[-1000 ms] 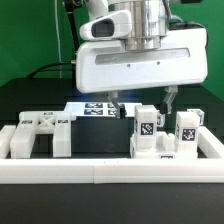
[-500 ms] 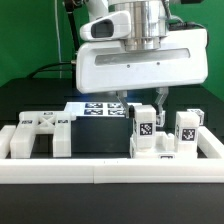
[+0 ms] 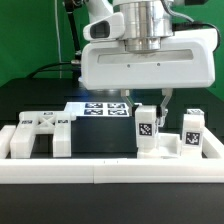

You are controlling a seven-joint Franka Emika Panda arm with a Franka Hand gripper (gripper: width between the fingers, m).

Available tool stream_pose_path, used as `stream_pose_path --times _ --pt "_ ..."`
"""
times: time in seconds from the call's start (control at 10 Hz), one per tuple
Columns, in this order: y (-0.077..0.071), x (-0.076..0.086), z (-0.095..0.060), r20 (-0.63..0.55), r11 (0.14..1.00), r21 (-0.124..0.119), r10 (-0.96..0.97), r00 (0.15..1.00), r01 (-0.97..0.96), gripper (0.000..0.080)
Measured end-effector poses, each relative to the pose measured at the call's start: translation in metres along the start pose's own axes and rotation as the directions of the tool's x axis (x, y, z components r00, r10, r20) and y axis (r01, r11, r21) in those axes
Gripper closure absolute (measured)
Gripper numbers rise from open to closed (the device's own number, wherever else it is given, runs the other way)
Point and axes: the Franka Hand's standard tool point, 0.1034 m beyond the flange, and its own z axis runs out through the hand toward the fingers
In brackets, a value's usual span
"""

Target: Assemble chair

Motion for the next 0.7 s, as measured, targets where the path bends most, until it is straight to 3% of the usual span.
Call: stream_pose_path --times 0.3,0.7 --pt "-0.007 -0.001 0.001 -0.016 0.962 0.015 0.272 0.962 -0.272 0.0509" --pt "-0.018 -0.005 0.002 -0.001 0.812 0.029 0.583 0.812 -0.583 0.0509"
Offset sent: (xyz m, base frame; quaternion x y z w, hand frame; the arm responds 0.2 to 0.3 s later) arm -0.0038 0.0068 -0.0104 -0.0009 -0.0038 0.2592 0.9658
